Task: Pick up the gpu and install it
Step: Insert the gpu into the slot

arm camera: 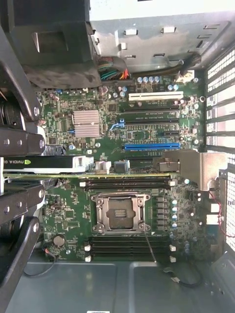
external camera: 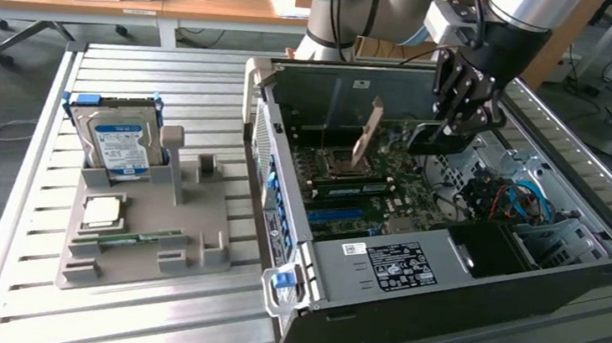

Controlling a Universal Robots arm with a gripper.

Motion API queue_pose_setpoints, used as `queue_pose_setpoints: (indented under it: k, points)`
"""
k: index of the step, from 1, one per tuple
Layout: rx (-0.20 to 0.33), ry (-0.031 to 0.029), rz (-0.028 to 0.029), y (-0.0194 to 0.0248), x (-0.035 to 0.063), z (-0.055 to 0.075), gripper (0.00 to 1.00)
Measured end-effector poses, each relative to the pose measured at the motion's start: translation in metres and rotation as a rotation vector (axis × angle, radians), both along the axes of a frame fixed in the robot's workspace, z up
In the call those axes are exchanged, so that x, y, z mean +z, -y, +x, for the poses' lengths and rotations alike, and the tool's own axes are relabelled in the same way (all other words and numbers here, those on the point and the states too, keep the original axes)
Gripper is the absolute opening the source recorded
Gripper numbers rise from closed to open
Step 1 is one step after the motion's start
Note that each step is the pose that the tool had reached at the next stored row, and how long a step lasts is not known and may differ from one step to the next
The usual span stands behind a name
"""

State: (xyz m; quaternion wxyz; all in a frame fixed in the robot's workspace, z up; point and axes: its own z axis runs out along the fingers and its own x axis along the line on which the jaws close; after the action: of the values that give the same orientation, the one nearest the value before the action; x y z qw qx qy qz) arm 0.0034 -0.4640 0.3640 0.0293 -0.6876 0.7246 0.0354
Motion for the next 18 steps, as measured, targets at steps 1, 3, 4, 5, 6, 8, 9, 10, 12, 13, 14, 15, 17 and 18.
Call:
queue_pose_setpoints:
  k: [1,3,4,5,6,8,9,10,12,13,14,15,17,18]
  points:
    - [0.0,0.0,-0.0001,0.0,-0.0007,-0.0003,0.27]
    - [0.0,0.0,-0.0001,0.0,-0.0022,-0.0009,0.27]
    - [0.0,0.0001,-0.0001,0.0,-0.0029,-0.0012,0.27]
    - [0.0,0.0,-0.0001,0.0,-0.0036,-0.0015,0.27]
    - [0.0,0.0001,-0.0002,0.0,-0.0043,-0.0019,0.27]
    - [0.0,0.0001,-0.0002,0.0,-0.0054,-0.0024,0.27]
    - [0.0,0.0001,-0.0002,0.0,-0.0055,-0.0024,0.27]
    - [0.0,0.0,-0.0002,0.0,-0.0055,-0.0024,0.27]
    - [0.0,0.0001,-0.0002,0.0,-0.0056,-0.0025,0.27]
    - [0.0,0.0,-0.0002,0.0,-0.0056,-0.0025,0.27]
    - [0.0,0.0,-0.0001,0.0,-0.0056,-0.0025,0.27]
    - [0.0,0.0001,-0.0001,0.0,-0.0056,-0.0025,0.27]
    - [0.0,0.0,-0.0001,0.0,-0.0057,-0.0031,0.27]
    - [0.0,0.0001,-0.0001,0.0,-0.0057,-0.0036,0.27]
